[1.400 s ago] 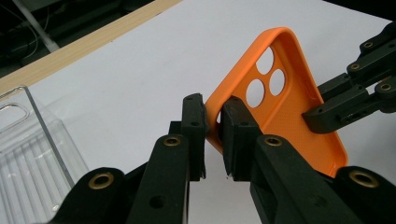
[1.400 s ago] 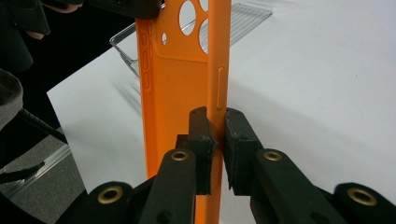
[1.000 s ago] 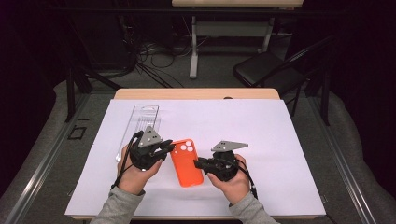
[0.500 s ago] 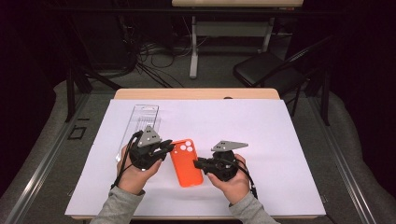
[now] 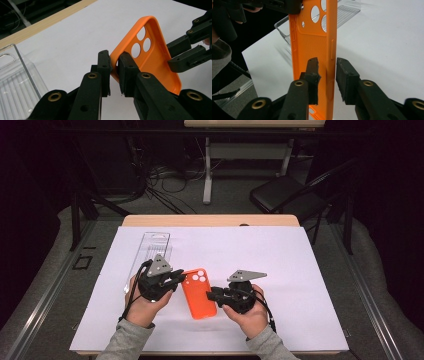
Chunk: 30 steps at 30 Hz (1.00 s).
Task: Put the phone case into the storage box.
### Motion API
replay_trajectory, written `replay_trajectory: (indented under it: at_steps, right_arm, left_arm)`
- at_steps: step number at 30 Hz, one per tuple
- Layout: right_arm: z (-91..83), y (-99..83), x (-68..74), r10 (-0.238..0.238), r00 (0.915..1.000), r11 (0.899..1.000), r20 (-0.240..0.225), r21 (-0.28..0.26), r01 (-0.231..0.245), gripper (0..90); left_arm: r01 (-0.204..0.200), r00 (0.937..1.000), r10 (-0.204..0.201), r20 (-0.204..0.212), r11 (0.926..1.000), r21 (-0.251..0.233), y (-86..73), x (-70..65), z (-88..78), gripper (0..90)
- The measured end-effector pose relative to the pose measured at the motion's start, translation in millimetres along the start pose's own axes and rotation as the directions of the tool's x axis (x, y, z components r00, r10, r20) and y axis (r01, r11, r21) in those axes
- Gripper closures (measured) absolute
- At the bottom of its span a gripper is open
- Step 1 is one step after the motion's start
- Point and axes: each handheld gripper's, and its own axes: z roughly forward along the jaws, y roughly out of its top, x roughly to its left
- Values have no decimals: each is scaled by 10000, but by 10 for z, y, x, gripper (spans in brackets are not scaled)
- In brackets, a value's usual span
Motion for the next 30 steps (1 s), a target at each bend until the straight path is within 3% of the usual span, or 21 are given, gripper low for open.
replay_trajectory:
  at_steps: [9,22,30]
  right_arm:
    - [-64,24,-45,-235,9991,9986,358,-469,252,571]
    - [-137,67,-63,5,10000,9990,46,-452,-3,594]
    - [-201,101,-101,-511,9985,9961,192,-705,523,487]
  left_arm:
    - [49,10000,-49,-39,10000,-16,-10,32,-6,806]
    - [6,10000,-6,9,10000,-62,-19,45,8,806]
    - [9,10000,-10,-79,9999,-106,-13,69,-13,806]
